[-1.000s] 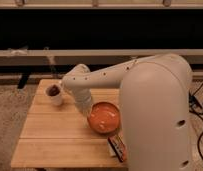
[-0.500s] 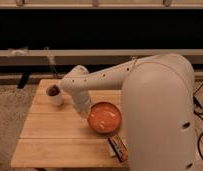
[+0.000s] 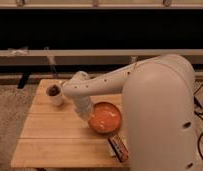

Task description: Pick up the ceramic bowl

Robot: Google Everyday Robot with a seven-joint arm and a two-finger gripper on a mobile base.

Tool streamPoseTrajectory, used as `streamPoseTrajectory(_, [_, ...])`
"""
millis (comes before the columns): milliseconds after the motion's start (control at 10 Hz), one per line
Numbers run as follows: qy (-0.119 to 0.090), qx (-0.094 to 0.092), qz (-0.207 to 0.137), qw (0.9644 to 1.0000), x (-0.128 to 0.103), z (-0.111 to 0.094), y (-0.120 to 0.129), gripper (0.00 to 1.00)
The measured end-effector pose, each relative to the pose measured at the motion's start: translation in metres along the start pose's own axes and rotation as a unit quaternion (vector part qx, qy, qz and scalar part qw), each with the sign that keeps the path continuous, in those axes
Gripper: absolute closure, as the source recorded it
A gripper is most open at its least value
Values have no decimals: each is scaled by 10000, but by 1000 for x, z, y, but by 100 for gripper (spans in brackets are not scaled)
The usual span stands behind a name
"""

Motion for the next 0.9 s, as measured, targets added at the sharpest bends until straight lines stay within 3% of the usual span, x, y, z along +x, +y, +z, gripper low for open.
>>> streamPoseTrajectory(600, [146, 26, -95, 9998, -2, 20, 0, 20])
streamPoseTrajectory(900, [487, 68, -103, 9987, -5, 48, -2, 20])
